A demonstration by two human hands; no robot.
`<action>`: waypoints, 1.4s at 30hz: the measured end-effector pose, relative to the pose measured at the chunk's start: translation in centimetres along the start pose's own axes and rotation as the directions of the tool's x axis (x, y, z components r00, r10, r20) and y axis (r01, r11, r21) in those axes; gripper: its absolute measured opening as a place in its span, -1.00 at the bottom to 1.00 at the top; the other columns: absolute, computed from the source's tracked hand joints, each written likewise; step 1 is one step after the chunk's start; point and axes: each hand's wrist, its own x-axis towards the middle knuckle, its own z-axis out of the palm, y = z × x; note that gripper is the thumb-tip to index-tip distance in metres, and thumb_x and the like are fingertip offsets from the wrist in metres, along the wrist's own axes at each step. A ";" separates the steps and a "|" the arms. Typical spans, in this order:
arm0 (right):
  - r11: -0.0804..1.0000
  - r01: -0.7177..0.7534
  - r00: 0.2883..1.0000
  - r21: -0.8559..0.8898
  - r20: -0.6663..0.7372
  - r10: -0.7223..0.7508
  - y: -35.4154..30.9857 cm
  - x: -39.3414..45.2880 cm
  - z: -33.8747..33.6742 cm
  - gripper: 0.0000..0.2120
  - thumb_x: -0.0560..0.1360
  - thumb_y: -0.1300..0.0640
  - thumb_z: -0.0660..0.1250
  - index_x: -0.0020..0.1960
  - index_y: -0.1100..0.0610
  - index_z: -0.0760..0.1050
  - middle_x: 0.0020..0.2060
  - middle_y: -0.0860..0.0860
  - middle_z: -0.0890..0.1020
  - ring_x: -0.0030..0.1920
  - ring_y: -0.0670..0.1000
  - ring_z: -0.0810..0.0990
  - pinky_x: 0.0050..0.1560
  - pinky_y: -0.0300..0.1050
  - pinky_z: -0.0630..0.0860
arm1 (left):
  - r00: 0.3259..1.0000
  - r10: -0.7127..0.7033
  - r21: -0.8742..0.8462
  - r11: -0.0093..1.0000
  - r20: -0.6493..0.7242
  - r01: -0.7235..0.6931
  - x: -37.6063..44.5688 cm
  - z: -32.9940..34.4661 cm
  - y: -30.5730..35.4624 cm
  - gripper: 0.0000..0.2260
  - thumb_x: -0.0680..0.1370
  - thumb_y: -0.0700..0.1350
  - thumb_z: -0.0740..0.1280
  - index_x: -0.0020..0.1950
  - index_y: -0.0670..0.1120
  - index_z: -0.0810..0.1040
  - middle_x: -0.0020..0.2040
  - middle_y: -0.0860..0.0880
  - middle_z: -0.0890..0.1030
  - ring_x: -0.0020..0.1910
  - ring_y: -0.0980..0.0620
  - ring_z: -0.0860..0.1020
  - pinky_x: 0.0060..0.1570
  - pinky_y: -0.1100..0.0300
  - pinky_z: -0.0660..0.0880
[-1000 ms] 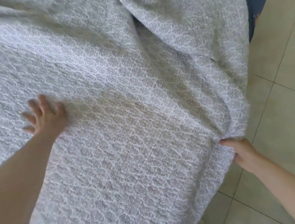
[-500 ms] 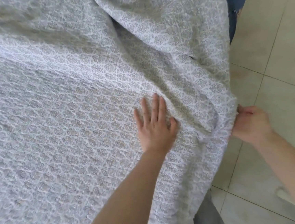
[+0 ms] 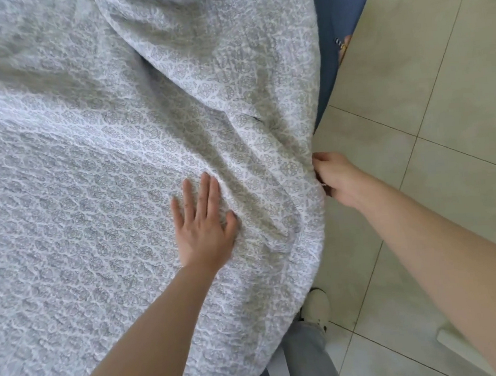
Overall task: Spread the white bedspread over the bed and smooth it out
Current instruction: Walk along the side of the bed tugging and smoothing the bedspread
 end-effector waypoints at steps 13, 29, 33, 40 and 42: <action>0.878 0.373 0.900 -0.301 -0.114 -0.421 -3.6 -1.6 3.2 -0.22 0.32 -0.39 0.16 0.36 0.09 0.46 0.22 0.13 0.56 0.27 0.17 0.50 0.31 0.08 0.45 | 0.998 -0.064 0.024 0.998 -0.008 0.064 -0.1 0.3 1.0 -0.38 0.57 0.12 -0.26 0.56 -0.01 -0.43 0.59 0.01 -0.39 0.55 -0.05 -0.40 0.56 -0.14 -0.19; 0.936 -0.024 0.913 0.352 0.389 -0.123 -8.6 -2.9 4.2 -0.81 0.55 0.11 0.37 0.07 0.22 0.60 -0.02 0.15 0.70 -0.02 0.13 0.69 -0.04 -0.01 0.64 | 0.998 -0.063 -0.042 0.997 -0.026 0.062 -0.1 0.2 1.0 -0.39 0.54 0.07 -0.28 0.53 0.04 -0.49 0.58 0.05 -0.40 0.55 -0.02 -0.41 0.56 -0.13 -0.24; 0.970 0.228 0.966 0.078 -0.140 -0.216 -7.3 -2.2 1.3 -0.81 0.55 0.09 0.32 -0.21 0.11 0.58 -0.18 0.11 0.67 -0.13 0.12 0.66 -0.15 -0.08 0.55 | 0.998 -0.056 -0.055 0.997 -0.028 0.054 0.1 0.5 0.8 -0.39 0.60 0.15 -0.19 0.57 0.07 -0.41 0.60 0.07 -0.36 0.57 -0.01 -0.37 0.56 -0.14 -0.20; 0.974 0.224 0.532 0.013 -0.839 -0.111 -1.5 0.9 -18.1 -0.80 0.38 -0.03 0.27 -0.27 0.02 0.28 -0.24 0.10 0.48 -0.24 0.03 0.42 -0.22 0.01 0.42 | 0.998 -0.060 -0.054 0.997 -0.028 0.058 -0.1 0.3 0.4 -0.39 0.59 0.17 -0.21 0.60 0.07 -0.34 0.61 0.08 -0.30 0.57 0.00 -0.36 0.56 -0.13 -0.20; 0.996 0.030 0.618 0.085 -0.785 0.049 3.2 3.8 -21.2 -0.64 0.21 -0.13 0.33 -0.10 0.03 0.38 -0.12 0.12 0.57 -0.18 0.06 0.49 -0.17 0.03 0.52 | 0.998 -0.061 -0.057 0.997 -0.030 0.059 0.0 0.3 0.6 -0.39 0.59 0.18 -0.21 0.60 0.07 -0.33 0.62 0.07 -0.30 0.57 0.00 -0.37 0.56 -0.13 -0.20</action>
